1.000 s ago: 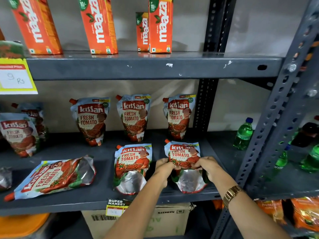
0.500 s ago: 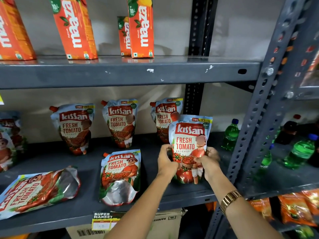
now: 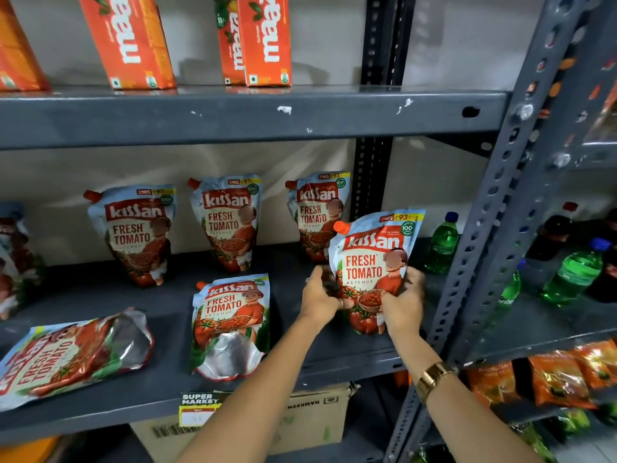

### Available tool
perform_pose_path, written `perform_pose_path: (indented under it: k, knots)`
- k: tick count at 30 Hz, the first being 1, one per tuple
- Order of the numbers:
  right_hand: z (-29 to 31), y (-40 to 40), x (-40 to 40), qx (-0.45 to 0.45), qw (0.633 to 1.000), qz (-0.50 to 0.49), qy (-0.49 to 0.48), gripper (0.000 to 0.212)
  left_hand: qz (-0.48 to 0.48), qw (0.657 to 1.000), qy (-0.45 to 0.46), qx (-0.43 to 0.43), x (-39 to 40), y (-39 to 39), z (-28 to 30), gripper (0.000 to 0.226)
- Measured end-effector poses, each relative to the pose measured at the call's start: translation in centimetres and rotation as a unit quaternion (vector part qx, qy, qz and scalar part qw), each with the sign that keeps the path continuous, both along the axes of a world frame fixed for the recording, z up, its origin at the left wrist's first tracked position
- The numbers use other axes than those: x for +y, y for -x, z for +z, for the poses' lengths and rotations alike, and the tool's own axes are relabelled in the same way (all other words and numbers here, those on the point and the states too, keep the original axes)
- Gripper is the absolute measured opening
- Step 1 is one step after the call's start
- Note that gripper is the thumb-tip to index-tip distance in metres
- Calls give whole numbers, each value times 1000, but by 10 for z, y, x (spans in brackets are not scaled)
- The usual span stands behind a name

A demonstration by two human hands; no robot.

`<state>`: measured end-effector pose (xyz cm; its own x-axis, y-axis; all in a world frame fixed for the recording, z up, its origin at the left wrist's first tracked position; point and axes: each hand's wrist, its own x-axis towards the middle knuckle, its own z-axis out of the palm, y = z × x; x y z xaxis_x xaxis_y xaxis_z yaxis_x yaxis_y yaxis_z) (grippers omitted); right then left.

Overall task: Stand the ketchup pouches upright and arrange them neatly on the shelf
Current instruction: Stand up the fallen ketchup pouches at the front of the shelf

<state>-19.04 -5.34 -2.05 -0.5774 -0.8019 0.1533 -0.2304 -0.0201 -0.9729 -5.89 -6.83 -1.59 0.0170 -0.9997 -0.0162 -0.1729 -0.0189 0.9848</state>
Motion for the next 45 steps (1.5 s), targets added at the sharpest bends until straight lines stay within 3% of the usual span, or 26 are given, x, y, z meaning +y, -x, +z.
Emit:
perform_pose_path:
  k: [5, 9, 15, 25, 33, 38, 42, 45]
  knots:
    - [5, -12, 17, 142, 986, -62, 63, 47, 89, 996, -8, 29, -3, -35, 18, 61]
    - [5, -34, 26, 214, 969, -1, 121, 33, 178, 984, 0, 9, -1, -78, 24, 48]
    - [3, -79, 25, 246, 950, 138, 135, 20, 270, 962, -36, -38, 11, -151, 20, 42]
    - [-13, -146, 8, 238, 936, 257, 26, 13, 298, 944, -141, -4, 38, -209, 6, 39]
    - [-24, -172, -1, 130, 926, 297, -195, 25, 126, 934, -317, 103, 55, -224, 6, 61]
    - [-23, -179, -7, 28, 934, 260, -244, 21, 109, 938, -310, 109, 53, -217, 2, 46]
    - [-21, -183, -5, -134, 937, 216, -241, 14, 133, 941, -285, 126, 56, -215, -1, 20]
    - [-15, -185, 1, -237, 923, 214, -213, 13, 151, 945, -258, 130, 57, -210, -3, 22]
